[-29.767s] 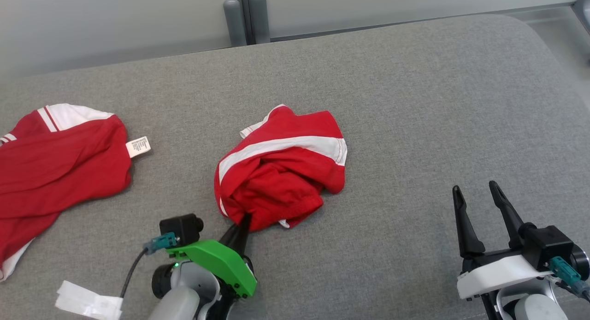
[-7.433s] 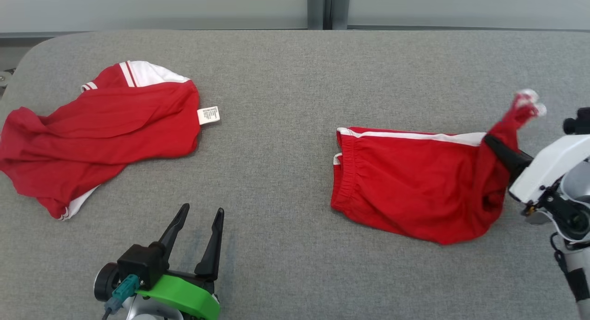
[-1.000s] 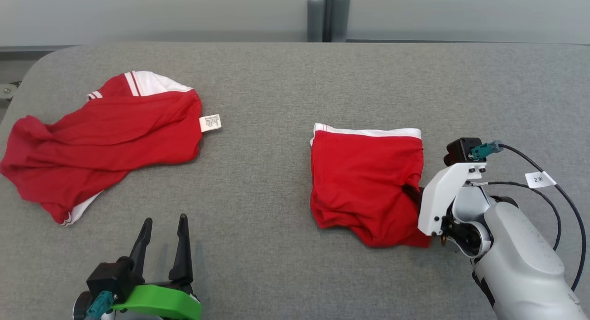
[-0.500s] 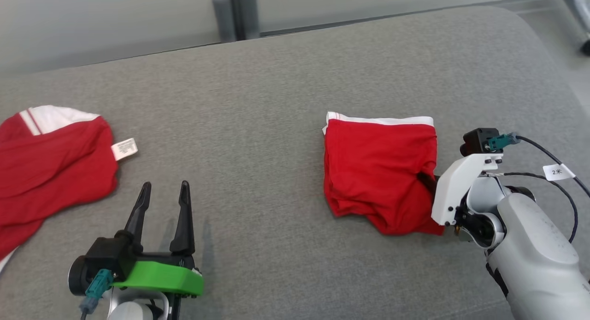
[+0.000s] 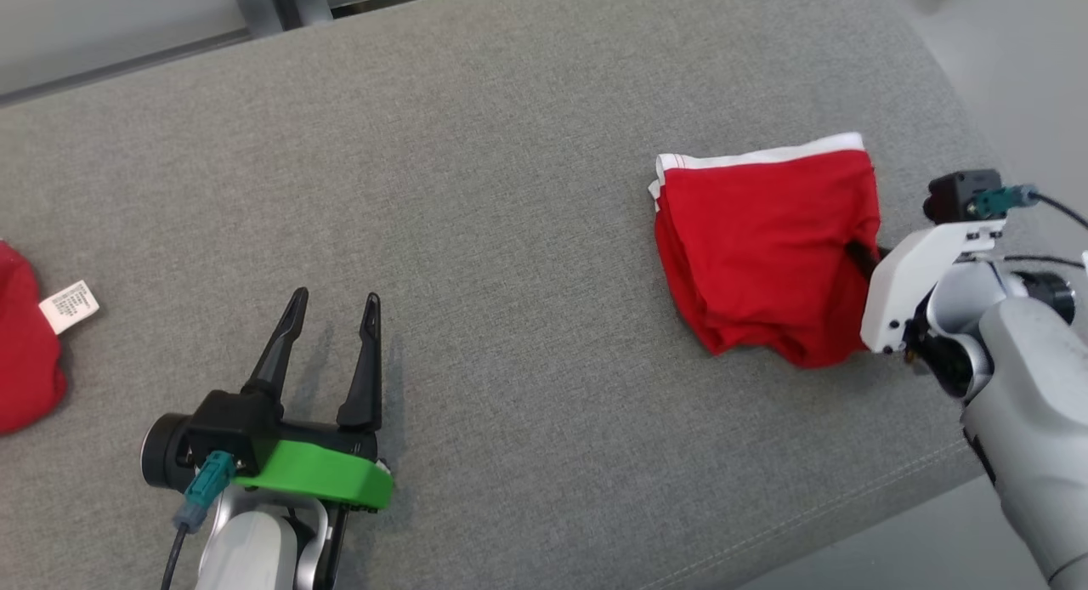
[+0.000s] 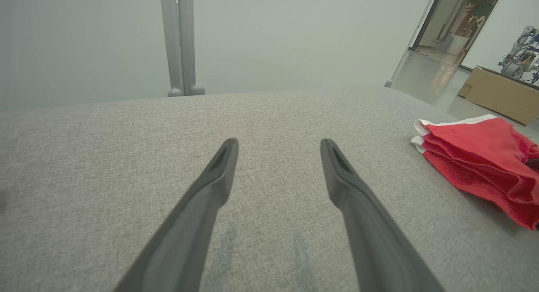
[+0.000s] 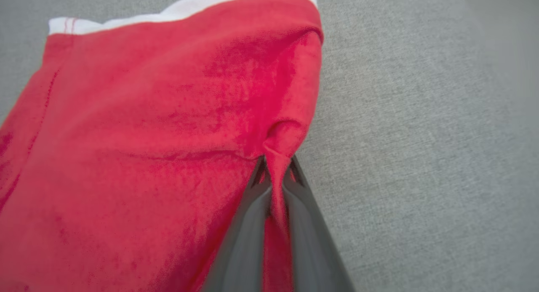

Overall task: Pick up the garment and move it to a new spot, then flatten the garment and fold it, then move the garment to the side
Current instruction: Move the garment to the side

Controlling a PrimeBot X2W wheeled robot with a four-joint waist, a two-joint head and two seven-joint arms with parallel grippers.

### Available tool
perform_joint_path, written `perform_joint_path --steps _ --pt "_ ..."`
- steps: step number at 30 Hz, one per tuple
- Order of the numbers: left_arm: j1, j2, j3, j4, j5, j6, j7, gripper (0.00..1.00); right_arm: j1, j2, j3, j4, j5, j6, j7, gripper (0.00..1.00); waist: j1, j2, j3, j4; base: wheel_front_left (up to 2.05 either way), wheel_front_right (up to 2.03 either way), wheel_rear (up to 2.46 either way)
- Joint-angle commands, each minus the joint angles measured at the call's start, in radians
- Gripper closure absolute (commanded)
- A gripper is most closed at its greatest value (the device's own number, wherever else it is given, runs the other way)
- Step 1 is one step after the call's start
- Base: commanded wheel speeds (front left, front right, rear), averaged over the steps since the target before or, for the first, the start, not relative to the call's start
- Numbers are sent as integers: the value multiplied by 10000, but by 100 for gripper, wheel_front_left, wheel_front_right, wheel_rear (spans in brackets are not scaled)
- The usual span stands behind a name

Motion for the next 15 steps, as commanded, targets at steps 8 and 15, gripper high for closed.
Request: perform_joint_path --steps 8,15 --pt "-593 317 48 -24 347 -43 1 0 -1894 -988 -137 739 -1033 -3 -357 100 0 -1 1083 763 0 0 0" --pt "-799 408 100 -118 464 3 1 0 -3046 -1808 -1016 1892 -1757 -6 -434 100 0 -1 1758 1513 0 0 0"
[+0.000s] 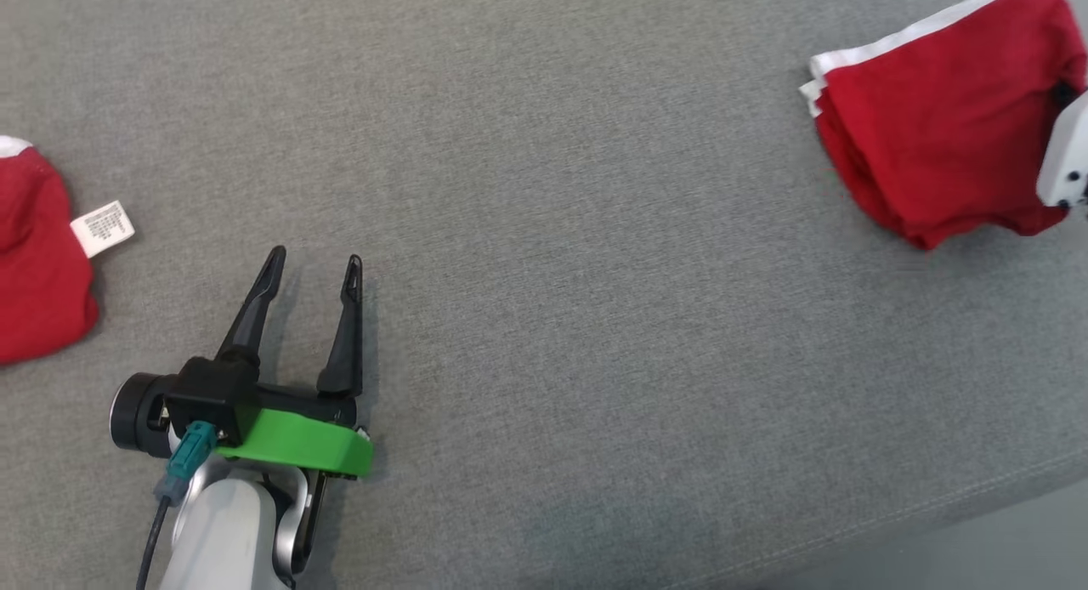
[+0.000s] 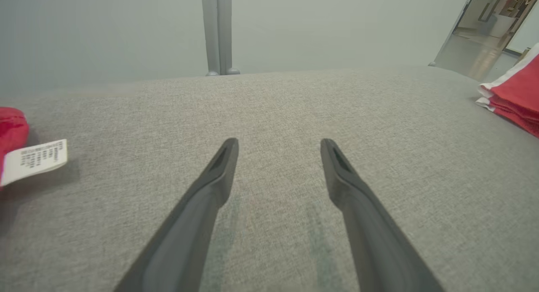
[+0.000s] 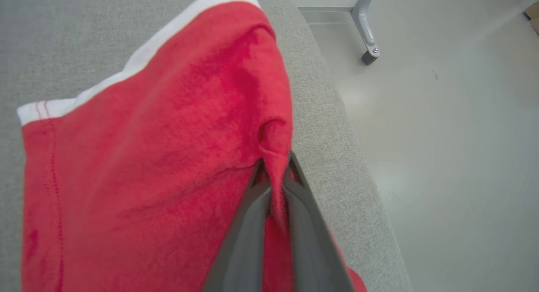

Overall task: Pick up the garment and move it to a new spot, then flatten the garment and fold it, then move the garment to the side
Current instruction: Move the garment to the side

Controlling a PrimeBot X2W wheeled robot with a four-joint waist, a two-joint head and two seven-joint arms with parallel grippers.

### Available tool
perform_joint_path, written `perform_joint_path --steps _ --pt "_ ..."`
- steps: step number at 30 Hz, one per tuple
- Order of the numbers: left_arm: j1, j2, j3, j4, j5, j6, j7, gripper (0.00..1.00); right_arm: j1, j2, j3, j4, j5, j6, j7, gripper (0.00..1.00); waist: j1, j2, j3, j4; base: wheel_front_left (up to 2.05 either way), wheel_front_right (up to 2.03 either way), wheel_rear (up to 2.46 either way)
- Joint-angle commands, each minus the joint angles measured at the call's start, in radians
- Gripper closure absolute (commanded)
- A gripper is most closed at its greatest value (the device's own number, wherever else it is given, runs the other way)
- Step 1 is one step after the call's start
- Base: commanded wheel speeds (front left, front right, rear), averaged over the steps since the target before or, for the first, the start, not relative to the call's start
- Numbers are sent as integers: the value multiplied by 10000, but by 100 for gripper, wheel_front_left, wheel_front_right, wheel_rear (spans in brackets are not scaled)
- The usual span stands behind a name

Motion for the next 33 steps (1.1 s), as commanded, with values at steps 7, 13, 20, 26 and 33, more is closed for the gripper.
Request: perform_joint_path --steps 7,13,20,26,33 --pt "86 135 168 -162 73 74 1 0 -518 -682 -926 1192 -919 -14 -232 100 -1 -1 712 803 0 0 0" --pt "73 179 158 -254 162 103 1 0 -793 -461 -1762 1833 -2026 -14 -1346 0 -1 -1 764 819 0 0 0" --pt "246 62 138 -318 131 124 1 0 -796 18 -2359 2312 -3103 -14 -2116 0 -1 -1 331 731 0 0 0" --pt "613 -81 239 -274 -63 140 1 0 -336 372 -2423 2038 -3175 -14 -3161 0 -1 -1 -622 887 0 0 0" --pt "1343 -317 366 -132 -321 222 2 0 1397 573 -2009 592 -2401 -14 -4692 0 -1 -1 -2006 1461 0 0 0"
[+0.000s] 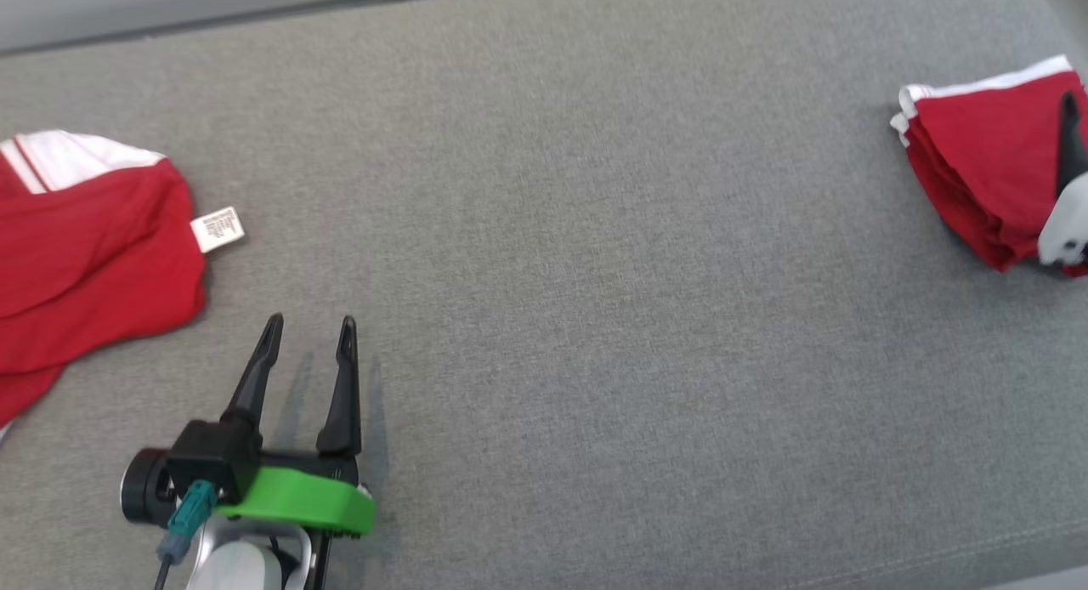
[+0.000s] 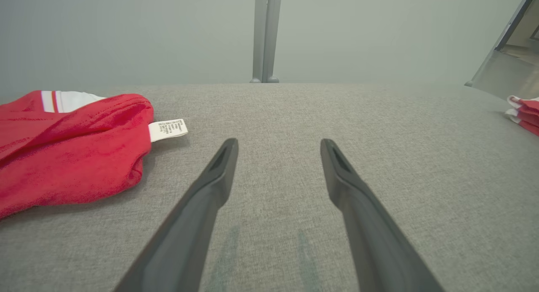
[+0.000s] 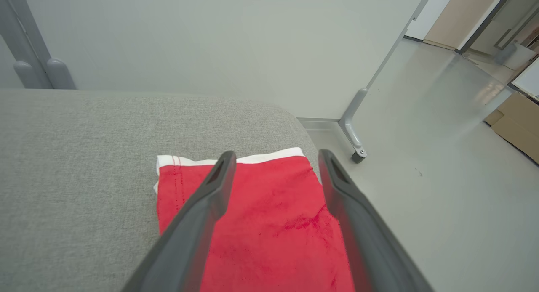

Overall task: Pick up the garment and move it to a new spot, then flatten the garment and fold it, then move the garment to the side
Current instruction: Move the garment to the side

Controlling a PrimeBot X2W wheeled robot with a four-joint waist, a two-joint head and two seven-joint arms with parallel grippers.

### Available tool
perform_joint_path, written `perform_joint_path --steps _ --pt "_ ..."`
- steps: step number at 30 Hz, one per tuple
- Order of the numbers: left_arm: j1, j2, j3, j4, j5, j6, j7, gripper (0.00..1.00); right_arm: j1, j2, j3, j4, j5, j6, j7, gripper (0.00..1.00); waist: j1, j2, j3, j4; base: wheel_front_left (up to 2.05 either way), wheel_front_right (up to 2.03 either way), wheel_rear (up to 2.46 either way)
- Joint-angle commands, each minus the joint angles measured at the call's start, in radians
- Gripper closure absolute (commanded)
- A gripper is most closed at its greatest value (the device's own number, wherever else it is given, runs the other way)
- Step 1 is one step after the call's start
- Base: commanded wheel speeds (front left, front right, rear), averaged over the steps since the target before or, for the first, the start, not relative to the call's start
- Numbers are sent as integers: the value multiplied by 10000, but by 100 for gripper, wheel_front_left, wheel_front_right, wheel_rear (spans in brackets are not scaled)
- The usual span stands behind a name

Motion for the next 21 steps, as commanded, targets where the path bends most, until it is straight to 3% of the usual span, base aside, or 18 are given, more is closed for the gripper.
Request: perform_joint_path --steps 1,6,14,21 --pt "318 -45 89 81 -75 79 2 0 757 61 60 -404 254 -14 -232 0 0 0 -959 533 0 0 0" --pt "778 -92 220 313 -28 115 0 0 2719 248 -281 -2114 671 -14 -631 0 0 0 -1519 941 0 0 0" --pt "1017 -101 377 568 124 23 2 0 5502 1468 -1724 -5316 -139 -14 -779 0 0 0 -2048 1446 0 0 0" --pt "1120 -143 828 661 -30 46 2 0 7503 2693 -1003 -7635 -553 -14 -776 0 0 0 -2315 1573 0 0 0"
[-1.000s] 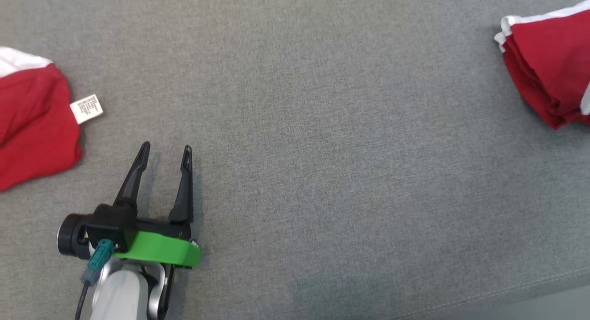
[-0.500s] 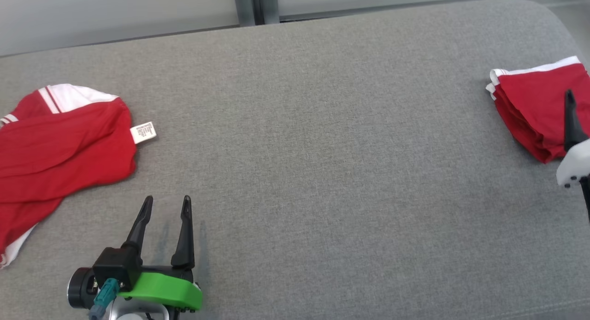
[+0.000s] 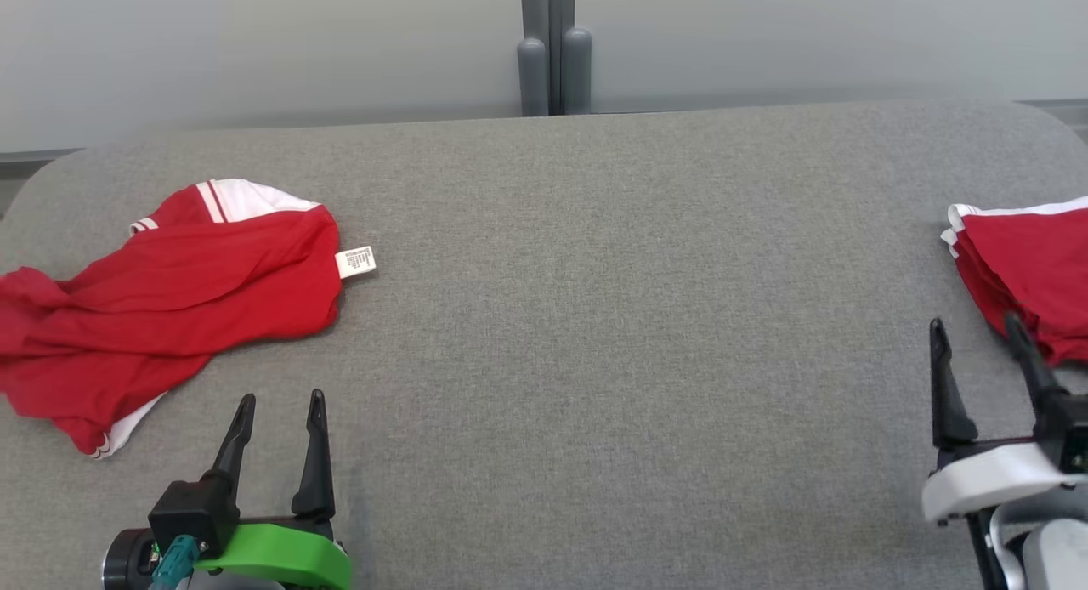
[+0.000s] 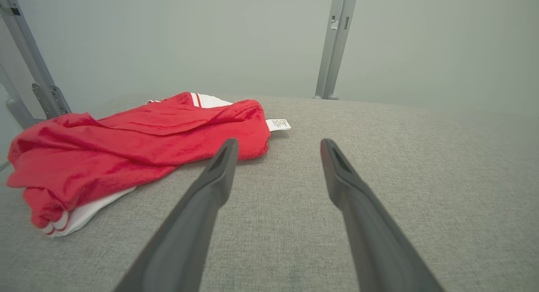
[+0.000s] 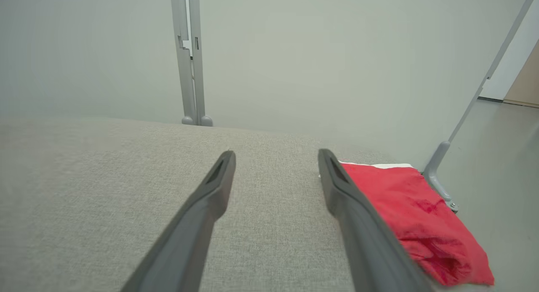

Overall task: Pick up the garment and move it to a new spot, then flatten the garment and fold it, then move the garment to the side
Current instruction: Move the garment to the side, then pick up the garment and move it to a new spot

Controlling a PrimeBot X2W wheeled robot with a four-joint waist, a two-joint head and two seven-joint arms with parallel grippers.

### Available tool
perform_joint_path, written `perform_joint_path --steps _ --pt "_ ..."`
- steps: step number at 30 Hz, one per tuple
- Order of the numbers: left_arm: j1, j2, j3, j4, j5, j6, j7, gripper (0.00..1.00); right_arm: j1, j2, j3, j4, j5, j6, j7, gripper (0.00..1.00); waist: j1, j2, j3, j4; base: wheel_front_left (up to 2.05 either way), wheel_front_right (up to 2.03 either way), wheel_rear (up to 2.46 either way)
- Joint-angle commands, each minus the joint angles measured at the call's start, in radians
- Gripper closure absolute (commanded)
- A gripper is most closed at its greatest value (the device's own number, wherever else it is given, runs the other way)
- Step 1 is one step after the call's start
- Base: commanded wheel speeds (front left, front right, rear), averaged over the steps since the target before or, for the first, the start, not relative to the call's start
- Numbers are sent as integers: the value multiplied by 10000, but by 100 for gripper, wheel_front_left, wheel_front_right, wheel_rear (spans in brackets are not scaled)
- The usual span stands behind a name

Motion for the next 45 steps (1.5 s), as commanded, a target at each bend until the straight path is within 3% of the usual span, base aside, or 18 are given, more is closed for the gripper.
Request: perform_joint_path --steps 1,15,37,45 --pt "110 6 58 20 -47 -18 2 0 240 94 46 -109 -142 -14 -23 0 1 0 -188 166 0 0 0" --pt "564 -41 420 423 -38 -57 2 0 1571 919 97 -116 -536 -14 -26 0 1 0 -694 228 0 0 0" --pt "574 -45 402 407 -301 -28 2 0 1465 1035 -3 -130 -736 -14 -27 0 1 0 -793 211 0 0 0" --pt "441 -43 368 319 -379 27 2 0 1311 1063 177 -336 -752 -14 -27 0 1 0 -843 517 0 0 0"
